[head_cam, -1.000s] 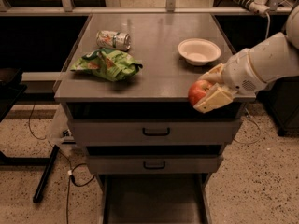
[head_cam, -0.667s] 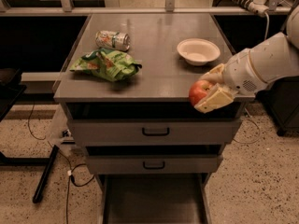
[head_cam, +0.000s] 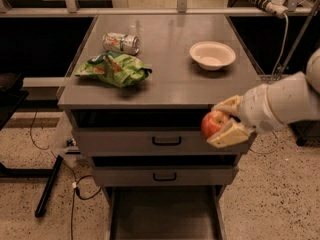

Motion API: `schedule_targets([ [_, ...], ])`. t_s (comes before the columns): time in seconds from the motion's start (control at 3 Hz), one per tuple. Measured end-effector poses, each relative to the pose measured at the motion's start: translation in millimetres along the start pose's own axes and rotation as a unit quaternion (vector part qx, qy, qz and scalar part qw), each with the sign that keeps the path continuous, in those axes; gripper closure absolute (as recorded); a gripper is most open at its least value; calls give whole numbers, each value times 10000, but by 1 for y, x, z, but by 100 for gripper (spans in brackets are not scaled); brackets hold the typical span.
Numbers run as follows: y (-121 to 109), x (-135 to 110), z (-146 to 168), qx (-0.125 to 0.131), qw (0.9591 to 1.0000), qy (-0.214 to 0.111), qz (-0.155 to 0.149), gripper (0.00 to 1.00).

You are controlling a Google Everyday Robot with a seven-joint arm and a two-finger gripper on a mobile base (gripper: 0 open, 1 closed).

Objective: Place apple into bottom drawer

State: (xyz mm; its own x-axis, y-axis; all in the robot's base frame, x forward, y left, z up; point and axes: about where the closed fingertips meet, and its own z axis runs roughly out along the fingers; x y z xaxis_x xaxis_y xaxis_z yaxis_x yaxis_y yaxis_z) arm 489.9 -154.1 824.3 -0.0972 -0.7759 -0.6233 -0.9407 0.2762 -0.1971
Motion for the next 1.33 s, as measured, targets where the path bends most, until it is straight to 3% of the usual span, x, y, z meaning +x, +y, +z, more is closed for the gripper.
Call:
schedule_targets([
  [0.33, 38, 26, 31, 132, 9997, -156, -131, 100],
  [0.67, 59, 62, 68, 387, 9986, -253, -251, 100],
  [1.0, 60, 108, 109, 678, 9974, -196, -139, 100],
  [1.33, 58, 143, 131, 809, 9963, -168, 227, 100],
])
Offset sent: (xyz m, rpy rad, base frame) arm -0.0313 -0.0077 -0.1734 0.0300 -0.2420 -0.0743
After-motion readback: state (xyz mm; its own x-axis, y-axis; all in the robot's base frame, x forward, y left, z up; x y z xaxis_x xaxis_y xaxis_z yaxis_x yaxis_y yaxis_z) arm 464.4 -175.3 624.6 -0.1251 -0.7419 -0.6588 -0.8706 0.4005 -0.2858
